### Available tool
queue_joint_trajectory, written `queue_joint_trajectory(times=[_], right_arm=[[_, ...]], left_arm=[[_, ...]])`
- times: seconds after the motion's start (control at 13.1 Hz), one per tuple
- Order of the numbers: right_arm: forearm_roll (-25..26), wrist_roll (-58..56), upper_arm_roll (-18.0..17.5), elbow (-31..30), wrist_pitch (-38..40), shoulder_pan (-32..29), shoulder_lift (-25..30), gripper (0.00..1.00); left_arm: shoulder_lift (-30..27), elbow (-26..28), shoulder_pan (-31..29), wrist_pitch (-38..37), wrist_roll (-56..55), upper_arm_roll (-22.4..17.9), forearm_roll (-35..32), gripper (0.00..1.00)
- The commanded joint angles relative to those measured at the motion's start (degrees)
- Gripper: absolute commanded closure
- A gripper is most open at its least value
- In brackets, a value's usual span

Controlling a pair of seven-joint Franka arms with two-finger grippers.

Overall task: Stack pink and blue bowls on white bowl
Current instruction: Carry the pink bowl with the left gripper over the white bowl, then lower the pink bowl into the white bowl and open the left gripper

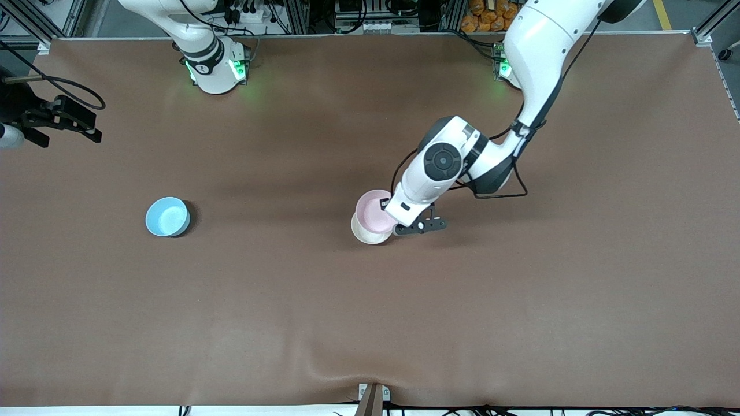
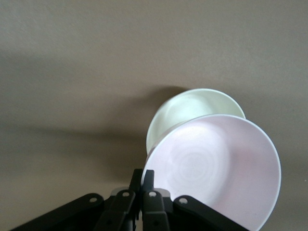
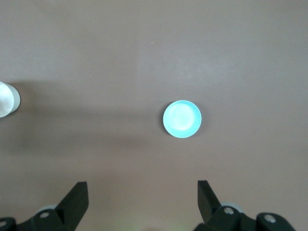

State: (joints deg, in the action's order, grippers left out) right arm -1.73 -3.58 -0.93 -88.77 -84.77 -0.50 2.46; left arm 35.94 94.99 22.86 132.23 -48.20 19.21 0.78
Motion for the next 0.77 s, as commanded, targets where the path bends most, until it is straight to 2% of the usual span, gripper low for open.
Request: queue_joint_trajectory(times=[0.0, 0.69], right_arm=[[0.1, 0.8, -0.4, 0.6, 0.3, -0.5, -0.3, 0.0], [0.1, 0.9, -0.4, 0.6, 0.2, -0.5, -0.3, 0.0]], left_arm=[[1.5, -1.2, 1.1, 1.1, -1.7, -0.8, -1.0, 1.0], [4.5, -1.7, 1.5, 4.3, -1.8, -0.8, -1.0, 1.0]])
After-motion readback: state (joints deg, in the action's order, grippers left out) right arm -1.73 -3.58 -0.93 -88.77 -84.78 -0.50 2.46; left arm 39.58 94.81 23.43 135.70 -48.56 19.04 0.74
